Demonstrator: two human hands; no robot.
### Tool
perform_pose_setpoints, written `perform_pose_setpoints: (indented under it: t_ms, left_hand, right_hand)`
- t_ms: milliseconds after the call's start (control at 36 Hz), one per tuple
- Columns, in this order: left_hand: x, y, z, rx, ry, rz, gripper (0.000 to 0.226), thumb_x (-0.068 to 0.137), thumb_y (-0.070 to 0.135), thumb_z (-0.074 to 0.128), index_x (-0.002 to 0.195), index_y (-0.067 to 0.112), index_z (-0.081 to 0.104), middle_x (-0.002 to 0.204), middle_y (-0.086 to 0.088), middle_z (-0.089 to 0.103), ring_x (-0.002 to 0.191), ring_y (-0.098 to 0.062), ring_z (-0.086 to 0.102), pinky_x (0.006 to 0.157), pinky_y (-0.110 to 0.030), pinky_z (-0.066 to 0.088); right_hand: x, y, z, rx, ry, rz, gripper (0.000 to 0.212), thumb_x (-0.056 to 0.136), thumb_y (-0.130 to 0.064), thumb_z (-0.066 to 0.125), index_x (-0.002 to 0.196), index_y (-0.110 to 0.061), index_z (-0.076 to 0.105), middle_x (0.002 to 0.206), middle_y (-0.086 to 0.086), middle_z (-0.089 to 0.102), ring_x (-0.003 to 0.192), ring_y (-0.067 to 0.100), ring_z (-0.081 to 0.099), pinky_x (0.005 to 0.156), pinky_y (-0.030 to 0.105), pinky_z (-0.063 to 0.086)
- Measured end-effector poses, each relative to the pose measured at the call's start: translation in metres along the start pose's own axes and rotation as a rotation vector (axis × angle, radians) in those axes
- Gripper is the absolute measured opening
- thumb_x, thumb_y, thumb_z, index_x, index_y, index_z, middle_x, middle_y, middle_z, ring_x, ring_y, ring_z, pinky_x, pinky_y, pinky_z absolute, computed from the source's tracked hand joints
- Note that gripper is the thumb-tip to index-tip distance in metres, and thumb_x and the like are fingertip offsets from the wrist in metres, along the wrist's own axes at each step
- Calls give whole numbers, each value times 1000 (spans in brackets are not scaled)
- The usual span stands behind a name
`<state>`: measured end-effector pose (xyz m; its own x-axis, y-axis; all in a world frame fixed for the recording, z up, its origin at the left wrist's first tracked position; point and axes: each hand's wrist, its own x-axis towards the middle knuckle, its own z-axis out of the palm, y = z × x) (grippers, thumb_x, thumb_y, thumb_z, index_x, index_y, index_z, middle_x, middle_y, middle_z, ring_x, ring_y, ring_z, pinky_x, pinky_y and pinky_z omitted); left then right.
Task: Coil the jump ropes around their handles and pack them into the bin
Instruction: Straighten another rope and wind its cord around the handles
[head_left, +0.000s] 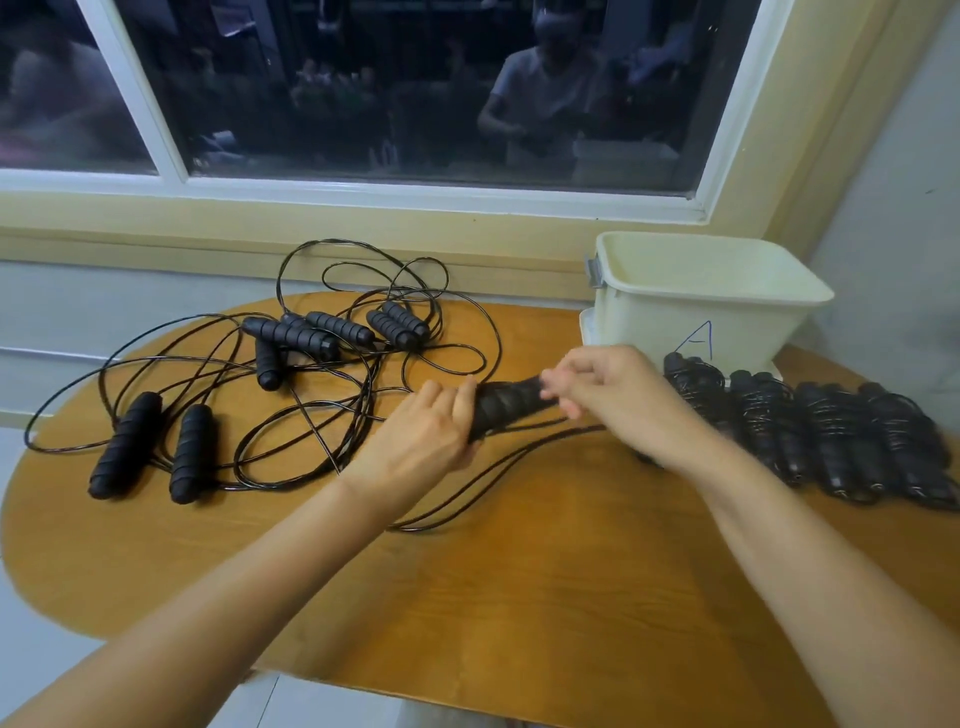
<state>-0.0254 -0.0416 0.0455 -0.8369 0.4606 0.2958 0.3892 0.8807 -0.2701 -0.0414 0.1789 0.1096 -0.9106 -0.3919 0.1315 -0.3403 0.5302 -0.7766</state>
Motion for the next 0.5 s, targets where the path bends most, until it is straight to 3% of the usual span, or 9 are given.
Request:
perform_pose_setpoints:
  t_ms: [83,194,306,389,444,500]
  left_hand:
    - [11,1,-1,-15,27,-98,68,73,26,76,121,-18,55,84,-26,67,74,-37,64,62,-44,58]
    - [14,8,-12,-170,142,-137,65,66,16,85,119,-13,59,85,-23,66,74,-38,64,64,-43,57]
    - [9,23,-25,-447,175,-90,61,79,10,77,132,-8,53,102,-24,65,93,-39,62,79,-45,53]
    - [4,30,-30,-552,170,-34,66,92,18,66,148,0,36,128,-19,55,118,-29,48,102,-27,33]
    - [2,29,-33,-592,162,-2,71,95,23,62,153,7,25,136,-12,48,122,-19,40,102,-15,21]
    - [2,27,-37,-651,103,19,77,95,25,62,156,16,15,133,-3,43,114,-11,40,97,-11,25]
  right_hand:
    - [-27,-7,25,65,39,-51,34,99,-24,56,67,-16,63,62,-10,67,76,-6,66,86,16,46]
    - [-48,12,45,474,82,68,21,100,-17,54,96,-4,71,73,-2,71,46,4,40,49,15,32]
    - [-49,35,58,786,97,246,27,90,-24,61,110,-6,67,89,9,73,47,6,38,42,16,28]
    - [-43,41,59,849,107,209,37,87,-23,62,122,-11,60,97,8,74,48,7,37,43,18,24]
    - [-43,44,60,878,100,132,37,90,-20,60,127,-16,57,97,-2,72,48,7,33,45,19,21]
    - [-43,46,62,875,112,84,41,90,-20,59,130,-18,55,111,-4,71,48,6,30,46,19,22]
